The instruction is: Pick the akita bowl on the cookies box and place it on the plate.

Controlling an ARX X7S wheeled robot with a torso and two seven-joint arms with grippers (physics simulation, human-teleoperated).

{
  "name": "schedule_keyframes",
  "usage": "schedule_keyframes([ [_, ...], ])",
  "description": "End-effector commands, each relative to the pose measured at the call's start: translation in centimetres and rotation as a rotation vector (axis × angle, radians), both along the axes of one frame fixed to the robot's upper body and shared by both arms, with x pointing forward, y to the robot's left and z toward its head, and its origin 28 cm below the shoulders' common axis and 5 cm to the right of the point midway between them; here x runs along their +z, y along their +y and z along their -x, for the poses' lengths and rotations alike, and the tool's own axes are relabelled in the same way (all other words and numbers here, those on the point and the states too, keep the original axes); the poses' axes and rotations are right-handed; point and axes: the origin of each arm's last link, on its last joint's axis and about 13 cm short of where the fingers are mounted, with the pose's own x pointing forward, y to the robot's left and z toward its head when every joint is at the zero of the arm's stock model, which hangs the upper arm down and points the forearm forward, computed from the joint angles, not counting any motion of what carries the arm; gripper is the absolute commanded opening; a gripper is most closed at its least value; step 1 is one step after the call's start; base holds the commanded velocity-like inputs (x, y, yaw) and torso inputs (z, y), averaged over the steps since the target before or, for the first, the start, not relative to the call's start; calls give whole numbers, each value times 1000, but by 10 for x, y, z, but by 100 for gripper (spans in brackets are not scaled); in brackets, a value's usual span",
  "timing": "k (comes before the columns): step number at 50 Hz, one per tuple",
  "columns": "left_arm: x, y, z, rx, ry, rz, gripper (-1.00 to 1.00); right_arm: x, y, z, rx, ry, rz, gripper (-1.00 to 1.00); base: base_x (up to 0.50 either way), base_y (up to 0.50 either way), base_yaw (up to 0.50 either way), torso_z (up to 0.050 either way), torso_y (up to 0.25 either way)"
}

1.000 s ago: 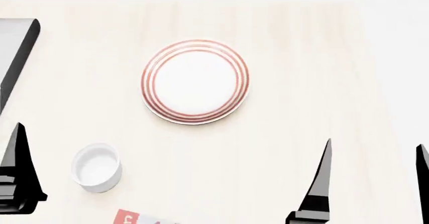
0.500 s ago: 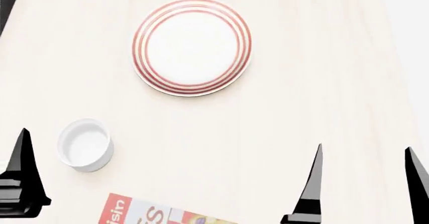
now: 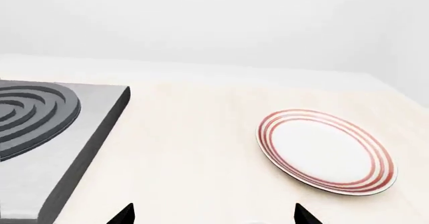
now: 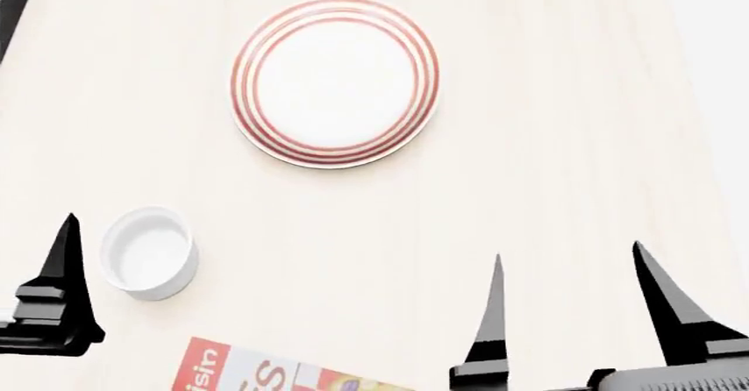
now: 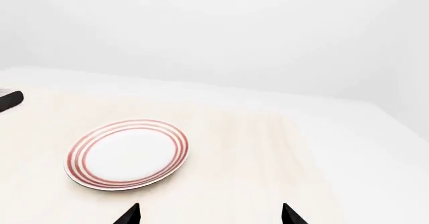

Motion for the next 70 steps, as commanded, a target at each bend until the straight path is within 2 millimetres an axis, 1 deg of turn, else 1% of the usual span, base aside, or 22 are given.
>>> schedule_keyframes([
  [1,12,6,-14,-106,51,-99,100,7,3,-7,57,57,91,100,0,0,0,0,0],
  [4,19,9,-17,-139,30,-112,100,8,6,-8,84,72,126,100,0,0,0,0,0],
  [8,22,11,-19,-163,48,-112,100,9,8,-9,112,97,176,100,0,0,0,0,0],
  [10,22,12,-19,-181,58,-111,100,13,9,-8,176,145,188,100,0,0,0,0,0],
  [11,23,13,-19,-183,57,-111,100,15,9,-8,170,167,186,100,0,0,0,0,0],
  [13,27,14,-17,-197,53,-102,100,22,8,-10,181,163,217,100,0,0,0,0,0],
  [15,29,15,-17,-199,48,-93,100,25,9,-11,198,177,218,100,0,0,0,0,0],
  [16,30,16,-18,-197,47,-96,100,30,9,-11,231,190,221,100,0,0,0,0,0],
  [19,31,17,-18,-195,48,-97,100,36,8,-11,274,222,224,100,0,0,0,0,0],
  [22,34,18,-19,-196,47,-94,100,46,10,-6,354,246,254,100,0,0,0,0,0],
  [26,35,18,-19,-195,42,-101,100,53,13,3,411,256,321,100,0,0,0,0,0],
  [30,36,18,-19,-193,43,-100,100,63,15,10,451,271,353,100,0,0,0,0,0],
  [37,35,17,-17,-200,44,-107,100,73,17,15,511,300,417,100,0,0,0,0,0],
  [42,35,17,-17,-203,45,-112,100,74,20,20,564,364,502,100,0,0,0,0,0],
  [47,35,17,-17,-205,43,-112,100,76,23,27,582,358,555,100,0,0,0,0,0],
  [52,35,17,-17,-211,40,-115,100,80,27,36,640,349,563,100,0,0,0,0,0],
  [57,35,16,-15,-213,38,-118,100,79,32,45,707,354,598,100,0,0,0,0,0],
  [66,36,16,-15,-216,35,-120,100,81,41,55,776,361,665,100,0,0,0,0,0],
  [70,35,16,-14,-217,36,-122,100,80,45,56,796,379,698,100,0,0,0,0,0],
])
